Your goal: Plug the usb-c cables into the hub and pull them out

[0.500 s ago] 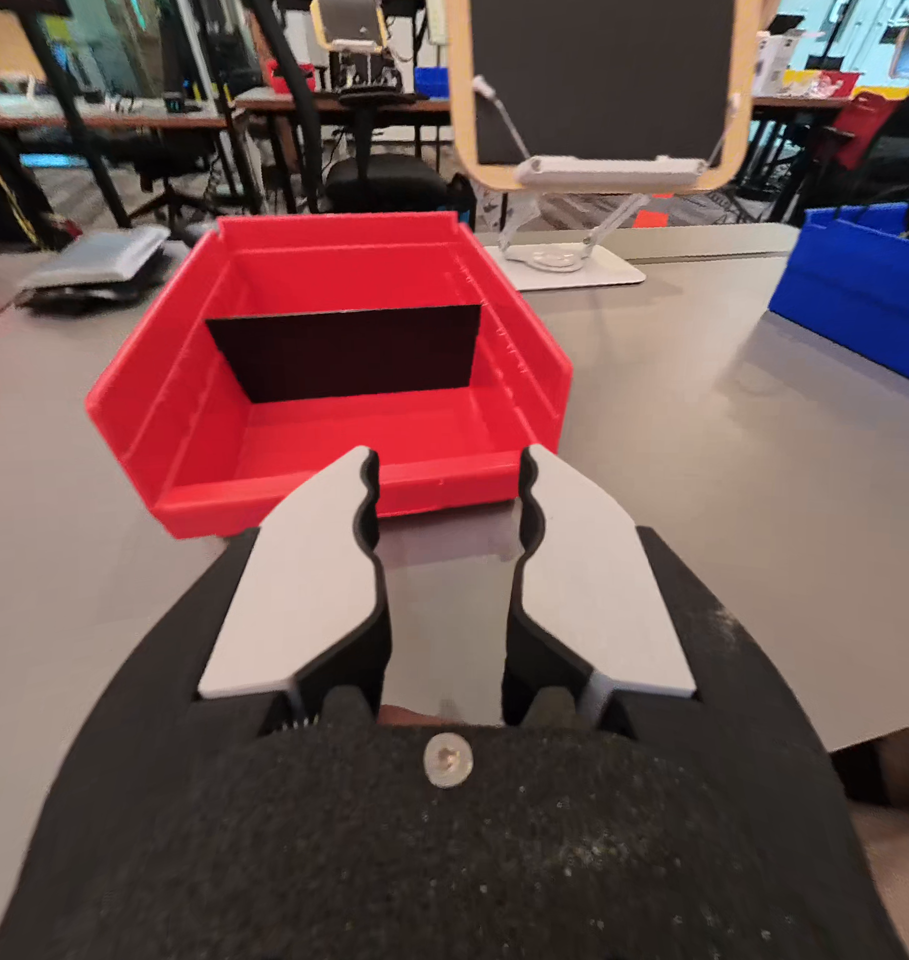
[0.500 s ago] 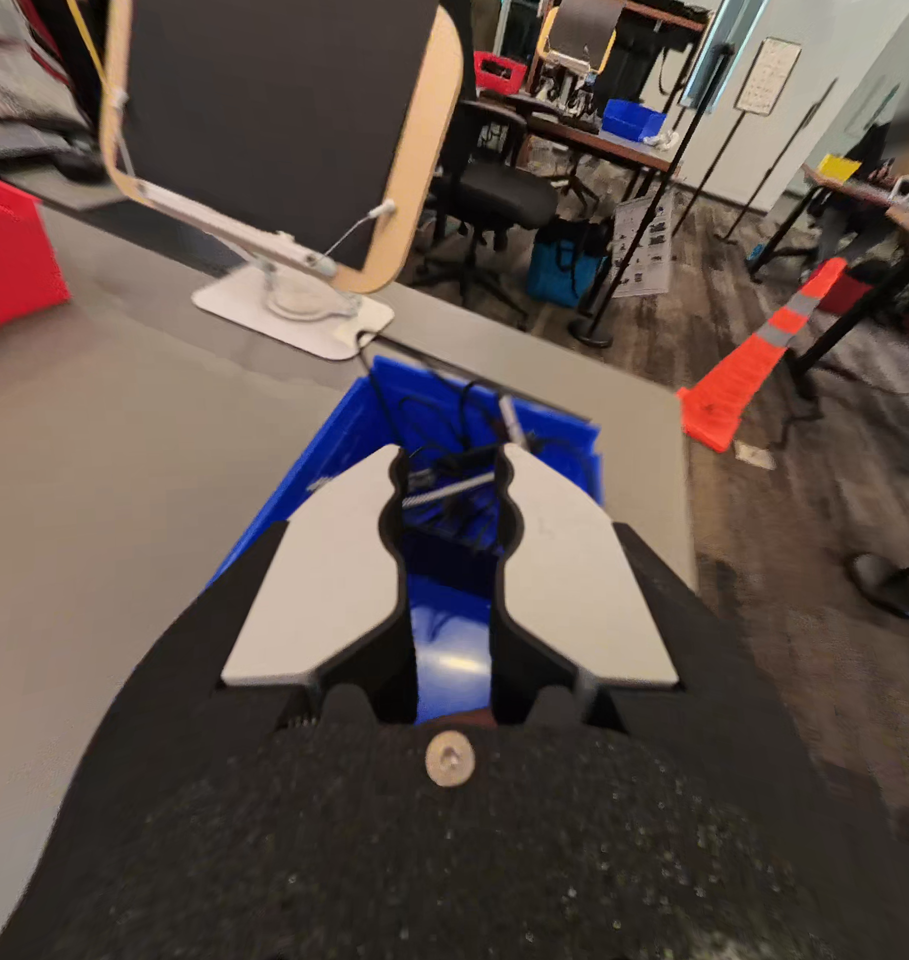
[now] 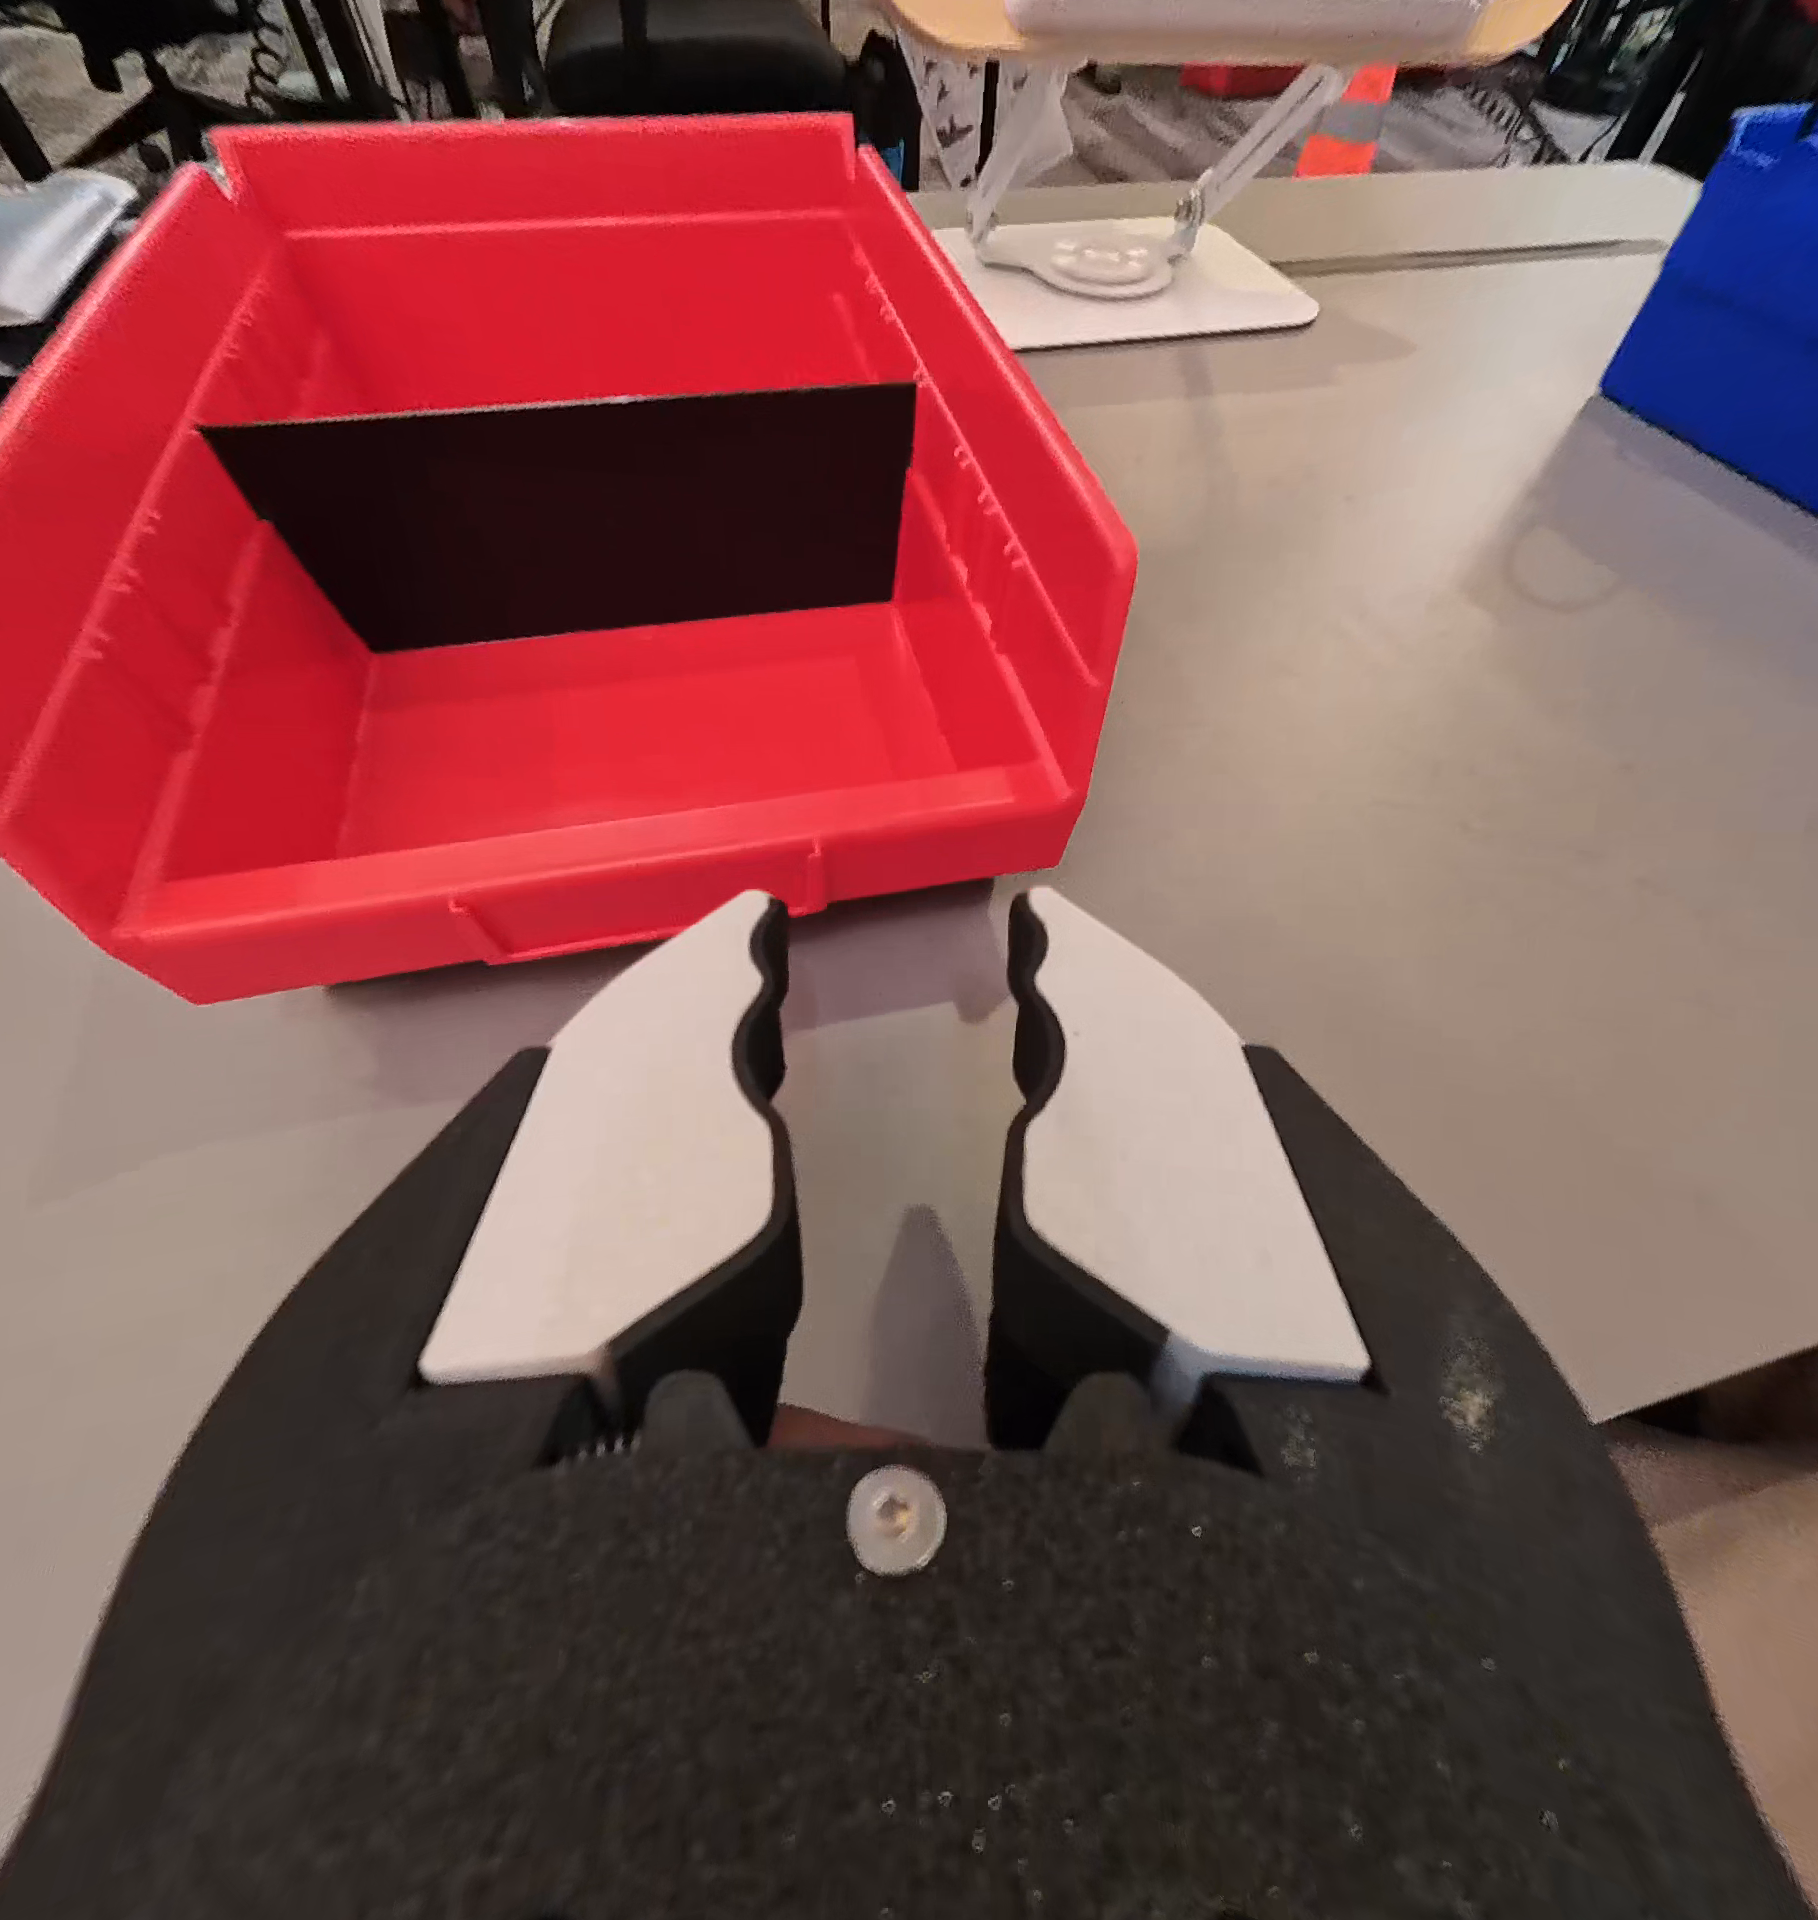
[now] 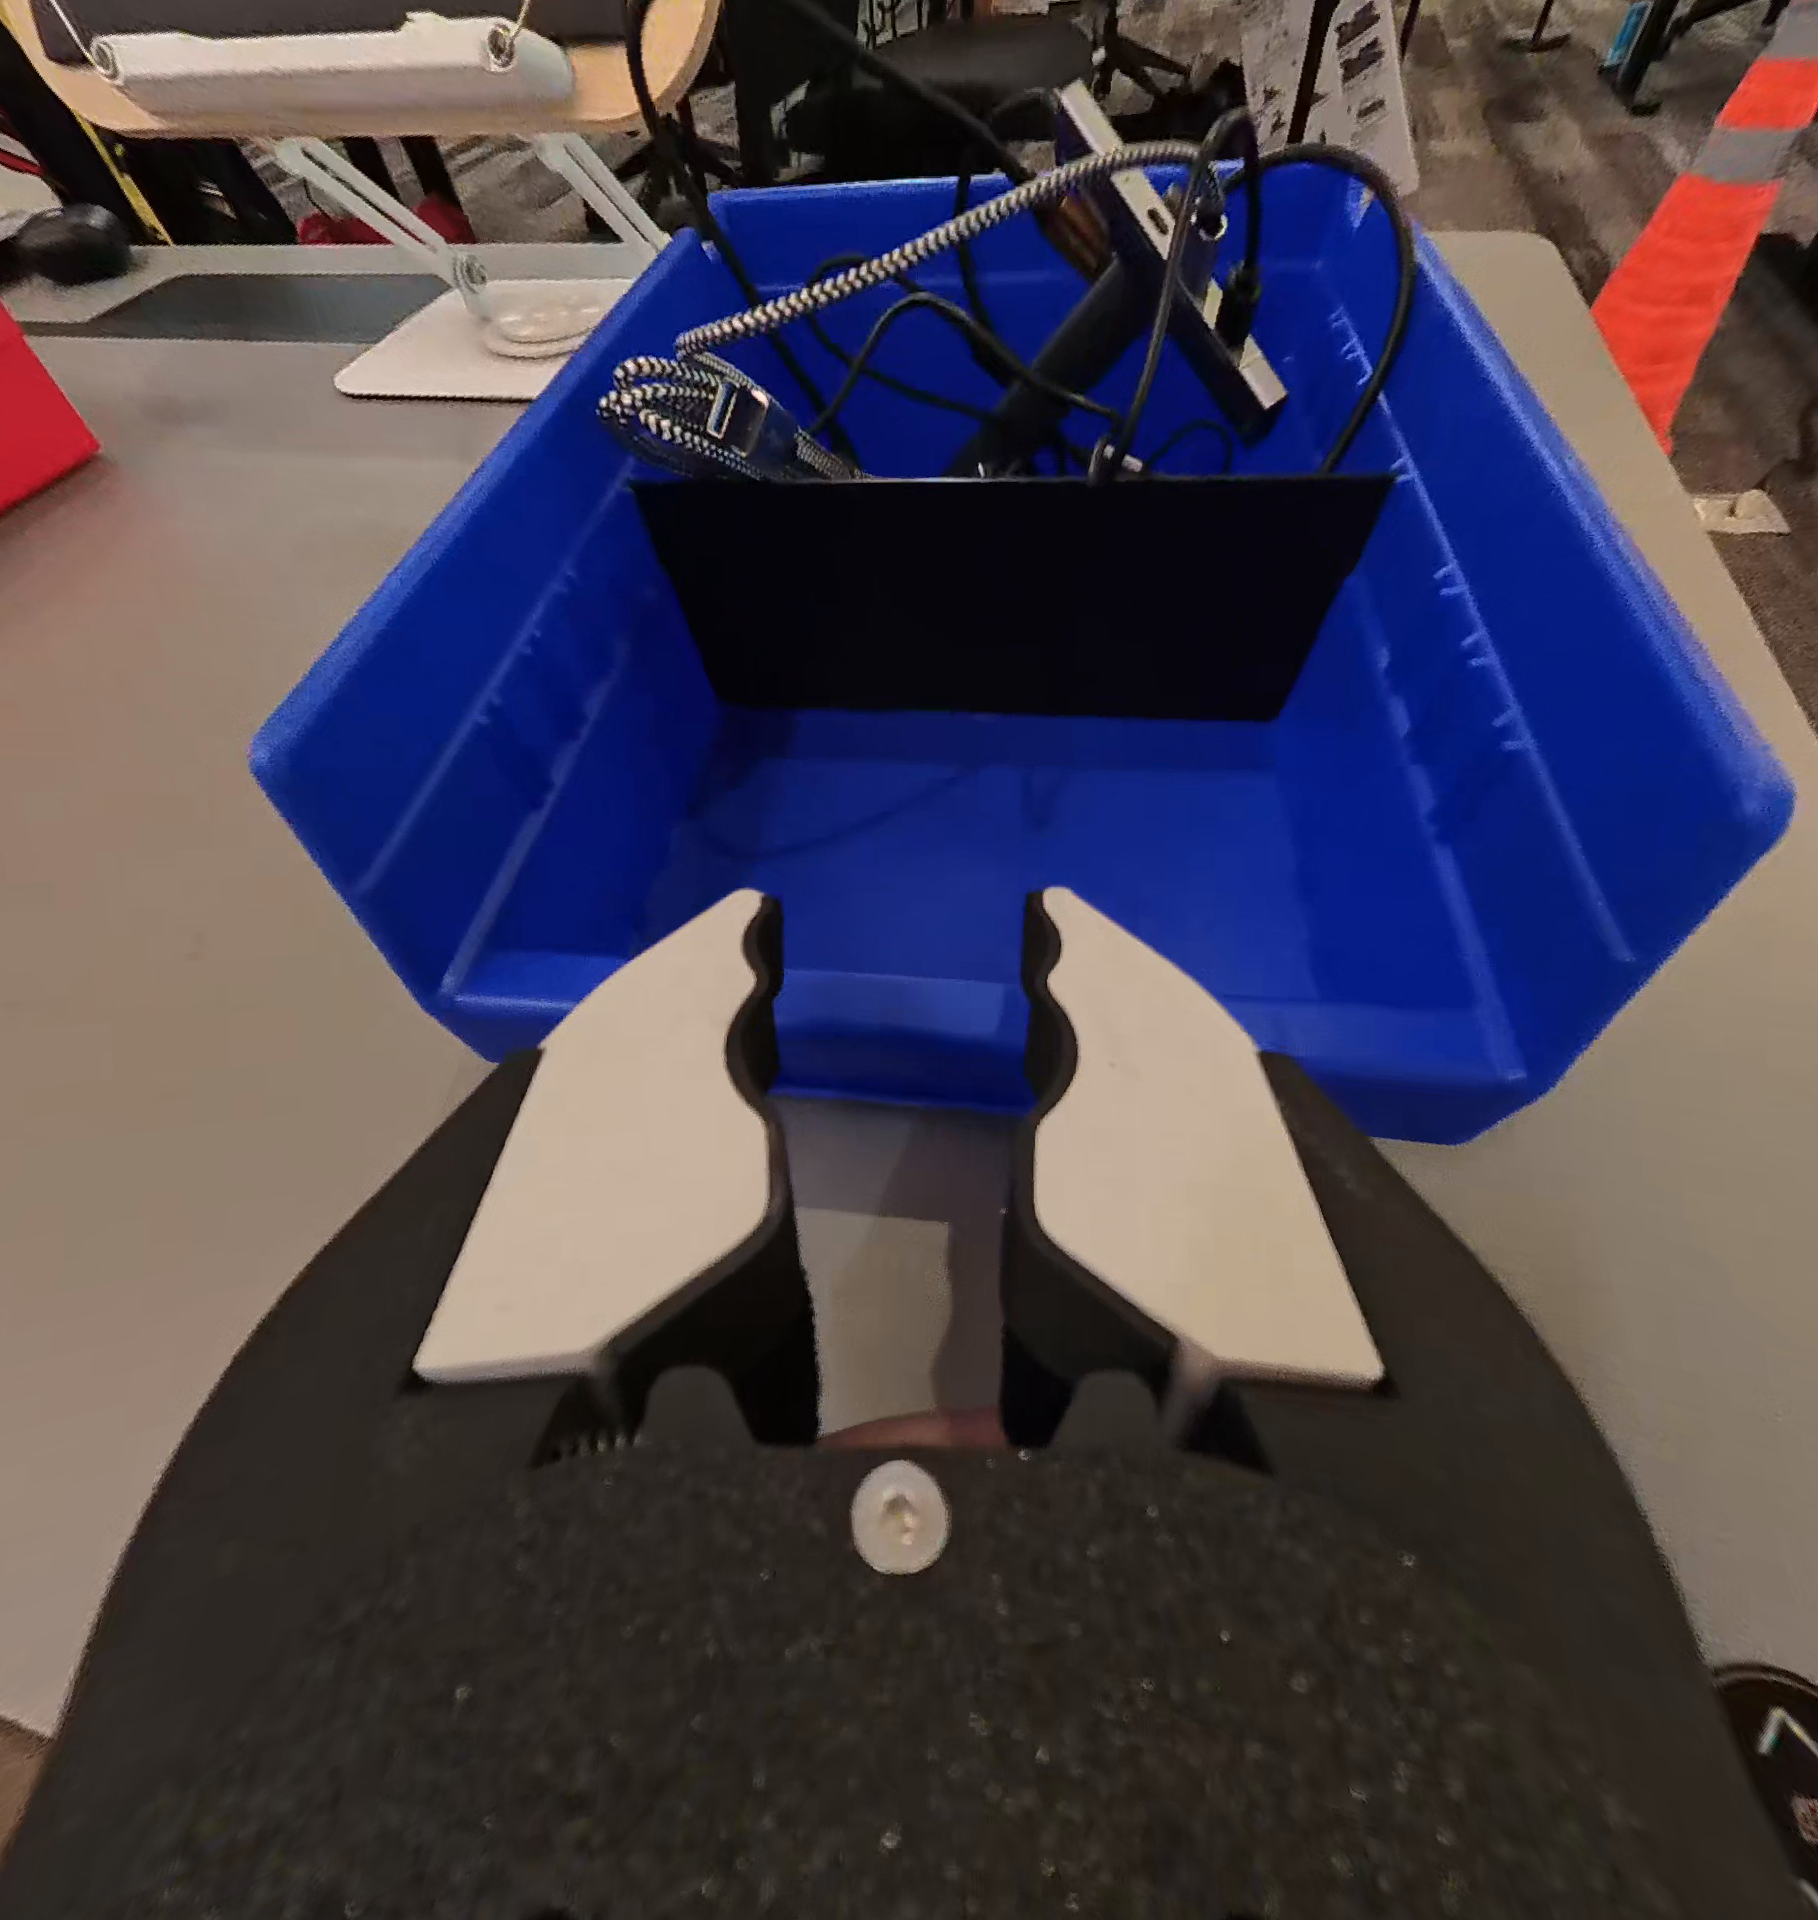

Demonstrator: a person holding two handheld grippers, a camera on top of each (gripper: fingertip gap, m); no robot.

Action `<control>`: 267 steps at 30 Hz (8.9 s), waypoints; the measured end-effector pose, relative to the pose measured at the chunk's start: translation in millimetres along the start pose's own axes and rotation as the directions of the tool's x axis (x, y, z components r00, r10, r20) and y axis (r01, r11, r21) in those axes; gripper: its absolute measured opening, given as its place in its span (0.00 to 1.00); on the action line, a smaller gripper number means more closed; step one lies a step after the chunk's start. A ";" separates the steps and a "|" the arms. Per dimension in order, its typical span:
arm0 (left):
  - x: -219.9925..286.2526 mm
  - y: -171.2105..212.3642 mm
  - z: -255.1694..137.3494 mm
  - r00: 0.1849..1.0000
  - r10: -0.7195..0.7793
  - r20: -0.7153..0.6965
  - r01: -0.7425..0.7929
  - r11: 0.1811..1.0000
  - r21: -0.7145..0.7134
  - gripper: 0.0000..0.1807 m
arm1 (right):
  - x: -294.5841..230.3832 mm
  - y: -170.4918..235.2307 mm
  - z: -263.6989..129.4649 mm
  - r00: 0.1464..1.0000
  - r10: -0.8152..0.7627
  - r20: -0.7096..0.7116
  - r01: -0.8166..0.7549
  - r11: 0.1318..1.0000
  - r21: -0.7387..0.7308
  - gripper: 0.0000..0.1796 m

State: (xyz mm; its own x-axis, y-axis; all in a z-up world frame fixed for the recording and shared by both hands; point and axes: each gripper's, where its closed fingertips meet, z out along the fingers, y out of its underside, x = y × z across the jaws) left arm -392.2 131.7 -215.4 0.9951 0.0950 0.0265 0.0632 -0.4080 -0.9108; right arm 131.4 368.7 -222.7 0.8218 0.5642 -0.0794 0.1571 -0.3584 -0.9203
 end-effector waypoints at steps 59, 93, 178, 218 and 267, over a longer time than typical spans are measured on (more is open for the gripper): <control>147.5 3.4 31.6 0.921 0.040 -0.387 -0.069 0.996 -0.062 0.28 | -188.7 -36.4 -12.0 0.970 -0.191 0.151 0.165 0.972 0.169 0.41; 126.0 -49.5 96.8 0.994 0.101 -0.028 -0.103 0.992 -0.074 0.04 | -219.1 -27.2 79.8 0.995 0.018 -0.102 -0.014 0.999 0.035 0.02; 400.0 -121.5 175.2 0.913 0.407 -0.027 -0.399 0.905 0.147 0.04 | 63.0 -59.7 2.3 0.950 -0.040 -0.311 0.051 0.998 0.028 0.02; 104.8 -37.0 72.3 0.997 0.050 0.064 -0.050 0.999 0.008 0.24 | -236.3 -47.4 72.2 0.976 -0.124 0.180 0.129 0.992 -0.016 0.26; -156.8 -32.3 39.7 0.969 -0.079 0.234 0.069 0.996 0.052 0.01 | -485.2 -50.2 173.7 0.995 -0.099 -0.003 0.099 0.995 0.008 0.03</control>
State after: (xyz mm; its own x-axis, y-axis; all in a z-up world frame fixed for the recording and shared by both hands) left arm -553.3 166.0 -206.5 0.9416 0.3367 0.0012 0.1274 -0.3530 -0.9269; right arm -370.3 242.1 -204.6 0.8040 0.5945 0.0135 0.2334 -0.2946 -0.9267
